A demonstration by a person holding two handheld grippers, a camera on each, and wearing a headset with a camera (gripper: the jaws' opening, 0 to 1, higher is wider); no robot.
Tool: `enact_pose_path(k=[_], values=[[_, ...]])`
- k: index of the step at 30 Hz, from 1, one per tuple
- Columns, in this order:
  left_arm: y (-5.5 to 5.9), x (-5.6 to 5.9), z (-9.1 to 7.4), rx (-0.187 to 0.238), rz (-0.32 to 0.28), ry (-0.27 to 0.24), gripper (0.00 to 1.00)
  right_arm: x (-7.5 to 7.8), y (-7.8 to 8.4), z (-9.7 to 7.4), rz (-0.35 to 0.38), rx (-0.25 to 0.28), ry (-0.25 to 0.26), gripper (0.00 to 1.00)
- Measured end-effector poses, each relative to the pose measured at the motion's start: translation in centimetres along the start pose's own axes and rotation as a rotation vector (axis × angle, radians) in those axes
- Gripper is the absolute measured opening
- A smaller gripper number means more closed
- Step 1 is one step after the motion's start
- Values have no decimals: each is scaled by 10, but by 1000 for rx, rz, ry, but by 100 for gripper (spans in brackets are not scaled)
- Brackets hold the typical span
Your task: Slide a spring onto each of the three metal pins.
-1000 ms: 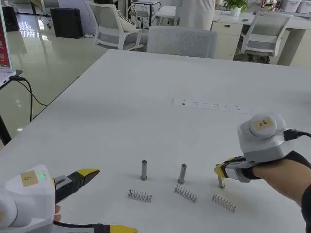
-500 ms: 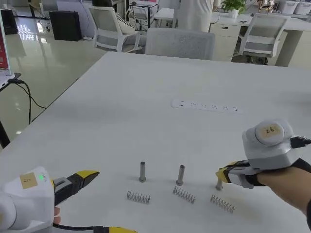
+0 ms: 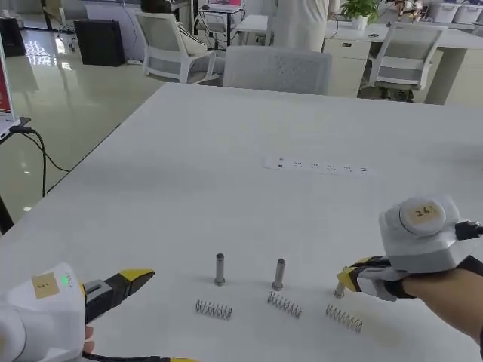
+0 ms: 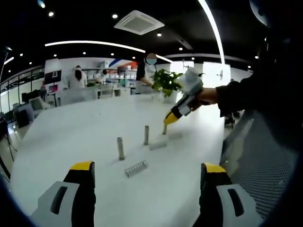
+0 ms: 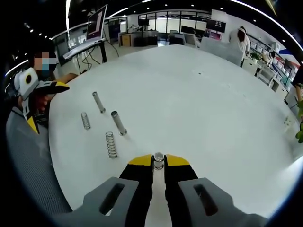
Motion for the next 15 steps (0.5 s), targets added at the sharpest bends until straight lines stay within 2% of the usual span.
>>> enact_pose_path(k=[15], values=[[-1, 1, 0, 1, 4, 1, 88, -1, 9, -2, -18, -15, -5, 11]])
Point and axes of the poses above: the centre of the closed fingertips' face, and the gripper's own axes: z roughly forward along the fingers, x roughly to its right, y roughly out of its underside, the point moved 3 cm from there along -z, roughly backward along the fingers, and after that the axes turned 14 degrees about -z, right-handed, at the moved point
